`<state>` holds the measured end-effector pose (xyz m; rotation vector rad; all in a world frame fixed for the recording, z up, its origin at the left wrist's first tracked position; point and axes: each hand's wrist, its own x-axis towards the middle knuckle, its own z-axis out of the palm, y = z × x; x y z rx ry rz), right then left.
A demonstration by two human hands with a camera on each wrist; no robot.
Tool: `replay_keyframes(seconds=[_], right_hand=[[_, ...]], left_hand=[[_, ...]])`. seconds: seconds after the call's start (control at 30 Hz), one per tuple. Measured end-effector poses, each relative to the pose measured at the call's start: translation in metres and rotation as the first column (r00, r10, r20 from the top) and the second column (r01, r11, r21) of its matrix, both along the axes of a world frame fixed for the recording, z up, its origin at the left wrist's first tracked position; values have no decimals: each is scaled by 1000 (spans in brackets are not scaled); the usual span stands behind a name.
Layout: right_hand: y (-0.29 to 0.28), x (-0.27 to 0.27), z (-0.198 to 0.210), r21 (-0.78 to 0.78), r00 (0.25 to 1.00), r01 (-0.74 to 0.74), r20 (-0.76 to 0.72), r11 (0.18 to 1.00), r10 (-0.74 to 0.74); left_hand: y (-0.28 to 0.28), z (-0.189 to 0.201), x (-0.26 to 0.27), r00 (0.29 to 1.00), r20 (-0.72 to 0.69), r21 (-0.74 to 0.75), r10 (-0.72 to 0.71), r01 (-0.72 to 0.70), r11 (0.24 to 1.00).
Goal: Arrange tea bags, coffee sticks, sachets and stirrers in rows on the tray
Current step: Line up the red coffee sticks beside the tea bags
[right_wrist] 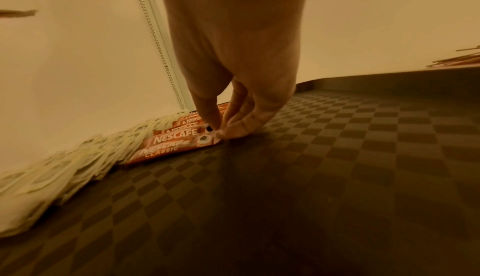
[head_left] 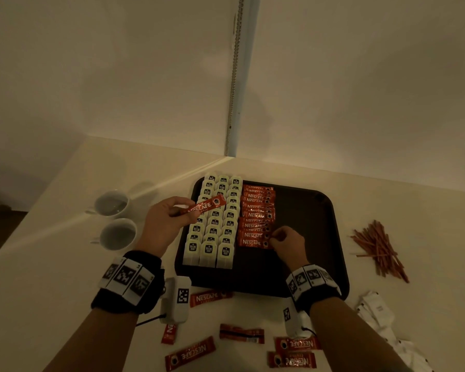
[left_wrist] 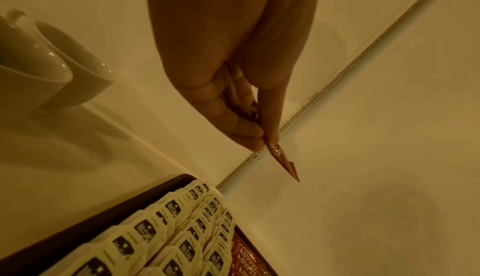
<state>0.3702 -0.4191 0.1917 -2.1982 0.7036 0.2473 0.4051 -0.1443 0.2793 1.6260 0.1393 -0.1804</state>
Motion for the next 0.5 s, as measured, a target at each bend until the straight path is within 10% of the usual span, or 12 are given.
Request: replay_keyframes(seconds=[0.17, 0.5], right_hand=[[18, 8, 38, 185, 968, 17, 243, 983, -63], [73, 28, 134, 498, 866, -424, 469, 757, 176]], left_hand=[[-6, 11, 2, 994, 56, 45, -89, 87, 995], [-24, 47, 10, 950, 145, 143, -275, 255, 956]])
